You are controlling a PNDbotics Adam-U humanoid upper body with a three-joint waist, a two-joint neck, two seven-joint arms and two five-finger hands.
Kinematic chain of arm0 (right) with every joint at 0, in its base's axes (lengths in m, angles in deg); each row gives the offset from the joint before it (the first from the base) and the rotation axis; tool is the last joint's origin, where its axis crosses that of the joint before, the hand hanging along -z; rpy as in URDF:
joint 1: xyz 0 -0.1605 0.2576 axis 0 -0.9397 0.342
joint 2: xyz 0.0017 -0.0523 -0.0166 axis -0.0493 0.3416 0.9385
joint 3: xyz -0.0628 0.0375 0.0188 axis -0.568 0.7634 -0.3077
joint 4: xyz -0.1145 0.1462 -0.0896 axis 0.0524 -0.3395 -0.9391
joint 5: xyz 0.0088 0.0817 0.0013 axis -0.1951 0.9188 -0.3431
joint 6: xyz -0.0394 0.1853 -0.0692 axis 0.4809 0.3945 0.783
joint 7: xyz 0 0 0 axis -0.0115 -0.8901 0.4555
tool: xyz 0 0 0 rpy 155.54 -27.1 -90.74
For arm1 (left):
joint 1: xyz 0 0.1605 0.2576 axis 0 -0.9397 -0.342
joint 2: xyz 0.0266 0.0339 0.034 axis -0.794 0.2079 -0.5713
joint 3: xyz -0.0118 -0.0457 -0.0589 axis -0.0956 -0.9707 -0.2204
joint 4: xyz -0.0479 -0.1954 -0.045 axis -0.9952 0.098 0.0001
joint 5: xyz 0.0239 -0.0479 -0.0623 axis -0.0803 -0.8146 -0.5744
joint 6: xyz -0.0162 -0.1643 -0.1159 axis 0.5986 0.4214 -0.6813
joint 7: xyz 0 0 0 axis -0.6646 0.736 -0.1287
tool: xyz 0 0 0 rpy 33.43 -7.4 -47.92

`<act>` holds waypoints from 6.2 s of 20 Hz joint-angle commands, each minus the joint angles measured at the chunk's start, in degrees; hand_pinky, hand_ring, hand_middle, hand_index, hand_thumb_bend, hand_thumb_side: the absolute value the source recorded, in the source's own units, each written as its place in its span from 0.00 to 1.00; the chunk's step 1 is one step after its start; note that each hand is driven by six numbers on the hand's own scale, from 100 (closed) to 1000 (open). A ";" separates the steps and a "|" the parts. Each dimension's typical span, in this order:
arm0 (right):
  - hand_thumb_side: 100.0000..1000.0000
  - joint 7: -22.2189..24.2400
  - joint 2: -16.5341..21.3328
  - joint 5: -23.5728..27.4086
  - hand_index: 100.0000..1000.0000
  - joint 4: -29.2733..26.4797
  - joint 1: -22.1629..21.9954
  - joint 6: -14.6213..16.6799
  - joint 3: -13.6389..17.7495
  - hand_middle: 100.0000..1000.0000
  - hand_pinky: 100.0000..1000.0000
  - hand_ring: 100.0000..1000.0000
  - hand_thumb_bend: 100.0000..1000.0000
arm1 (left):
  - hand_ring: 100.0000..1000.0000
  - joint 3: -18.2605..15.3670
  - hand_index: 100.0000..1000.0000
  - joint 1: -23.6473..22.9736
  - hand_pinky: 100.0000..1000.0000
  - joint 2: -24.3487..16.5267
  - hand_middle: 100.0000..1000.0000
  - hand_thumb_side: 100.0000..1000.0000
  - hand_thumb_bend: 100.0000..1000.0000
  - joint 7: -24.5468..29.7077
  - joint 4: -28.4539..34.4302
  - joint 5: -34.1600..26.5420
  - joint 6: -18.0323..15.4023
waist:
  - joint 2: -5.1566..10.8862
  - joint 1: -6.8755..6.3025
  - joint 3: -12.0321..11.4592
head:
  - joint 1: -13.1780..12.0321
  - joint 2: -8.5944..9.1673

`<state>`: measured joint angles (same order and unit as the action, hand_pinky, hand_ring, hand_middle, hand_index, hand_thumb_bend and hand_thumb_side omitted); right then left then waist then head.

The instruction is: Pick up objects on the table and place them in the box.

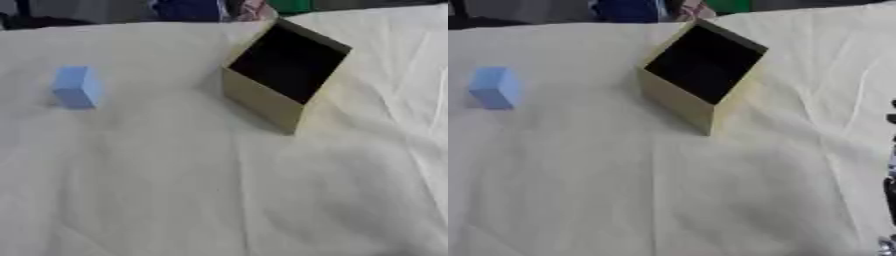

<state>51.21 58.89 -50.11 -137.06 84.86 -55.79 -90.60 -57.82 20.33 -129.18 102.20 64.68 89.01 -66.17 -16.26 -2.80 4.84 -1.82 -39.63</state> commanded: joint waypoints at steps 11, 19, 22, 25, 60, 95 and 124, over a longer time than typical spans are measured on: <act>0.81 0.51 1.11 0.63 0.71 -0.93 1.23 -0.22 -0.21 0.60 0.62 0.80 0.00 | 1.00 -0.47 1.00 4.92 1.00 3.15 0.94 0.58 0.63 15.72 -1.14 5.01 -13.98 | 0.08 -0.47 0.71 | -1.89 1.78; 0.81 0.57 0.98 0.77 0.71 -0.93 1.38 -0.37 -0.22 0.60 0.62 0.80 0.00 | 1.00 1.12 1.00 5.30 1.00 4.15 0.95 0.59 0.61 25.65 -2.74 1.78 -13.98 | -0.01 -0.66 1.00 | -2.30 2.03; 0.81 0.62 0.98 0.85 0.71 -0.93 1.47 -0.36 -0.26 0.60 0.62 0.80 0.00 | 1.00 3.65 1.00 5.08 1.00 4.80 0.95 0.60 0.61 26.47 -3.37 2.57 -13.98 | -0.02 -0.68 1.18 | -2.54 2.12; 0.81 0.68 0.93 0.93 0.71 -0.93 1.56 -0.34 -0.29 0.60 0.62 0.80 0.00 | 1.00 5.35 1.00 5.13 1.00 5.62 0.95 0.59 0.61 26.57 -3.75 4.07 -13.98 | -0.07 -0.65 1.34 | -2.77 2.30; 0.81 0.98 0.25 0.90 0.71 -0.93 1.95 -0.83 -0.33 0.59 0.62 0.81 0.00 | 0.98 7.88 1.00 2.44 1.00 6.72 0.91 0.45 0.50 26.59 -6.26 18.40 -13.98 | -0.58 -1.60 2.70 | -3.68 2.33; 0.81 1.07 -0.09 0.89 0.71 -0.93 1.14 -0.96 -0.17 0.59 0.62 0.81 0.00 | 0.80 3.23 0.73 5.59 0.97 8.46 0.53 0.14 0.00 26.59 0.37 5.42 -13.98 | 0.09 -1.13 2.15 | -3.41 1.51; 0.80 2.48 0.47 7.31 0.71 -0.93 7.09 1.76 0.21 0.59 0.62 0.81 0.00 | 0.78 0.17 0.72 7.78 0.89 32.87 0.52 0.17 0.00 1.54 22.09 20.98 4.88 | -1.30 0.56 8.31 | -11.22 2.23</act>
<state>53.54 58.24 -43.51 -137.06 91.52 -54.38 -90.87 -57.77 27.01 -96.18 105.16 85.53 108.33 -60.67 -18.47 -2.65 13.16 -12.20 -37.70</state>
